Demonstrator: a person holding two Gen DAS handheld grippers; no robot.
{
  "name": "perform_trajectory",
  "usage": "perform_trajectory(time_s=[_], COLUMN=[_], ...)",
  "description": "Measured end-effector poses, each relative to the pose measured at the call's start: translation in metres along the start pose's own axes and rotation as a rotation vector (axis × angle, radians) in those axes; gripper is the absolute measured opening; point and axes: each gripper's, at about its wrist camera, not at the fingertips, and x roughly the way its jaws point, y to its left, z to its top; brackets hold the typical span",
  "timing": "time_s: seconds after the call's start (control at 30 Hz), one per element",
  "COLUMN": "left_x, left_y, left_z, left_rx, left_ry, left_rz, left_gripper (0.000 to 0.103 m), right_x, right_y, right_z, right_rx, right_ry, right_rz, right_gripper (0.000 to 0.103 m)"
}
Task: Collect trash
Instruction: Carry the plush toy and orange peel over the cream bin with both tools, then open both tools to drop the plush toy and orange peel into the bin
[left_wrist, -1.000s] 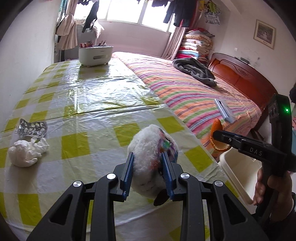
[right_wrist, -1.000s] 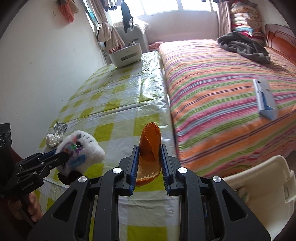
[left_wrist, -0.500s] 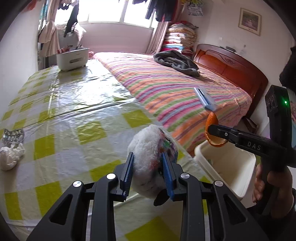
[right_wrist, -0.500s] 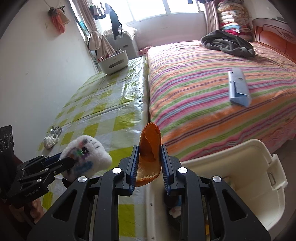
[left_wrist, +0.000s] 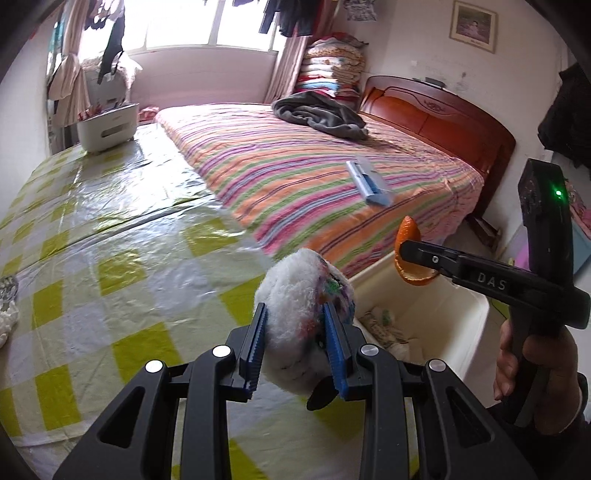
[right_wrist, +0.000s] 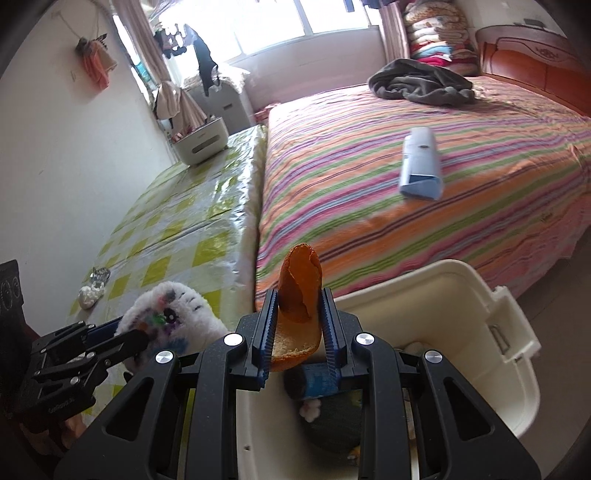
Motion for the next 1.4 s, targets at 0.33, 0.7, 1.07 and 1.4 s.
perform_trajectory(time_s=[0.33,0.7,1.07,1.4], left_x=[0.013,0.023,0.034,0.042], left_y=[-0.047,-0.076,-0.091,-0.099], left_z=[-0.003,-0.006,-0.008,-0.009], left_rx=[0.071,0.117,0.138,0.153], left_ry=[0.024,0.048,0.07,0.081], left_rz=[-0.056,-0.089,-0.104,-0.118], left_gripper=[0.03,0.03,0.03,0.033], right_x=[-0.015,-0.024,-0.043,-0.044], right_y=[-0.042,-0.062,-0.069,-0.069], right_z=[-0.007,-0.011,-0.006,-0.009], right_rx=[0.08,0.141,0.195,0.203], right_ry=[-0.032,-0.056,-0.147,-0.169], right_rz=[-0.067,-0.103,-0.096,-0.09], right_gripper=[0.024,0.028,0.06,0.06])
